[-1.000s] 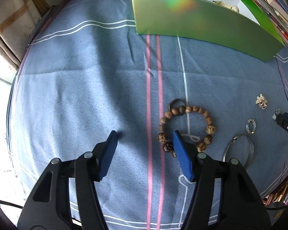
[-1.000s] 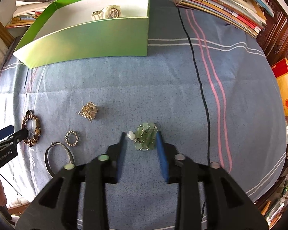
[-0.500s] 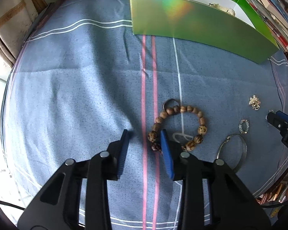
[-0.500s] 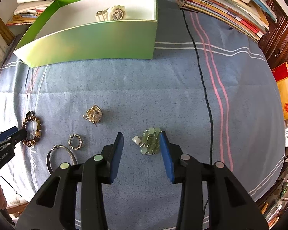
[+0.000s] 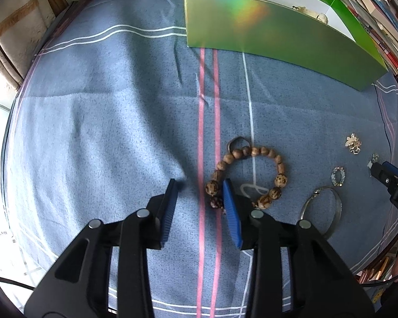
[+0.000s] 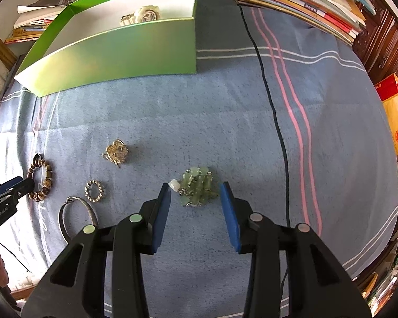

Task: Organize jewelry
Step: 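Grasp the green jade pendant with right gripper while left gripper grasps the wooden bead bracelet, then carry pendant and wooden bracelet into the green box and open both grippers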

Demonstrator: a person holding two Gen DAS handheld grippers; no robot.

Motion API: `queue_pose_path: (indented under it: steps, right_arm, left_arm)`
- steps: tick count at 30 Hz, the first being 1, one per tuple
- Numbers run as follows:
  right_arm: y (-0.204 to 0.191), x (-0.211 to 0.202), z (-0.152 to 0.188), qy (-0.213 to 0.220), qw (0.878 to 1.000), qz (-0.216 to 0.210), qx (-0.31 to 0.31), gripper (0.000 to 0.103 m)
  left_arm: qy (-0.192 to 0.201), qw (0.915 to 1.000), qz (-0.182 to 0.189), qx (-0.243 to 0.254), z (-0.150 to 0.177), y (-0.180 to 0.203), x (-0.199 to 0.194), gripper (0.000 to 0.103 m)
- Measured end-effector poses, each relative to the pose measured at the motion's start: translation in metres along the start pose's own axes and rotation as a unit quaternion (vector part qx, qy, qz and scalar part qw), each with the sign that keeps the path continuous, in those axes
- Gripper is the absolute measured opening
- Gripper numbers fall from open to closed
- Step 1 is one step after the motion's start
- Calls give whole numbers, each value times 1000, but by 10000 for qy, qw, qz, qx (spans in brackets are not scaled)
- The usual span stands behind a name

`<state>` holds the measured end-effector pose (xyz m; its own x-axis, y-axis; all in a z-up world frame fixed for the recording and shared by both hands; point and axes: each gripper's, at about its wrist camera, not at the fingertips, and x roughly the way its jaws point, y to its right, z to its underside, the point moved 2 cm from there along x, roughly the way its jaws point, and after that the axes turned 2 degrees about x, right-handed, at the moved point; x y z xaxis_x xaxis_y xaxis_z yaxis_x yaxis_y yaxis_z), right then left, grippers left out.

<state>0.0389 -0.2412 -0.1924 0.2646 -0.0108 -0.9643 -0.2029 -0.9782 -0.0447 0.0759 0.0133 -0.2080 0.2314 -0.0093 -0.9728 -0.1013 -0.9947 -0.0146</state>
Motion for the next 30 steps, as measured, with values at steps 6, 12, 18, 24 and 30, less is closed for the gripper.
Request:
queue_pose_path:
  steps: [6, 12, 18, 24, 30]
  right_arm:
    - [4, 3, 1, 7, 10000, -12, 17, 39]
    - [3, 15, 4, -37, 10000, 34, -70, 39]
    - [-3, 19, 6, 14, 9997, -1, -232, 20]
    - [-9, 10, 3, 203, 9992, -78, -343, 13]
    - [-12, -14, -5, 503, 9980, -176, -354, 12]
  left_arm:
    - [5, 10000, -40, 24, 0, 1, 0, 31]
    - [67, 9999, -93, 53, 1, 5, 0, 13]
    - [95, 9999, -69, -15, 1, 4, -1, 11]
    - [273, 9996, -75, -79, -4, 1, -13, 11]
    - [574, 9979, 152, -251, -16, -5, -44, 11]
